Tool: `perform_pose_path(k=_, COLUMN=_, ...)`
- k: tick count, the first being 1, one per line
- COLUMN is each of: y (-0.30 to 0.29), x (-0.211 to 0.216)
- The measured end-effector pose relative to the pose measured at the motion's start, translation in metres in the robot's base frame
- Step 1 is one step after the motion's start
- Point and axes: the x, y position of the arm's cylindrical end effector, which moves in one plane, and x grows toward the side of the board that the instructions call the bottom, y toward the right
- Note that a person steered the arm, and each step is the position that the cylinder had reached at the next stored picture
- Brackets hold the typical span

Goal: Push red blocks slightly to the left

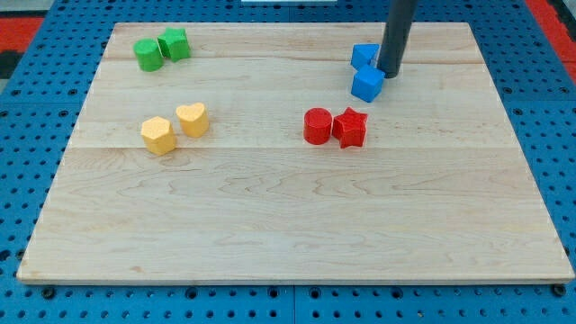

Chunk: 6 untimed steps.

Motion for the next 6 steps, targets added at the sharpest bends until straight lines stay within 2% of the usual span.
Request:
perform_pose_path(k=1, y=-0.017, x=0.000)
perform_pose_path(k=2, y=-0.002, x=0.001)
perform_pose_path(k=3, y=0.043, x=0.051)
perform_pose_path(k=4, y=0.026, x=0.122)
perform_pose_path(k=5, y=-0.027, x=0.140)
perform_pose_path(k=6, y=-0.060, x=0.130)
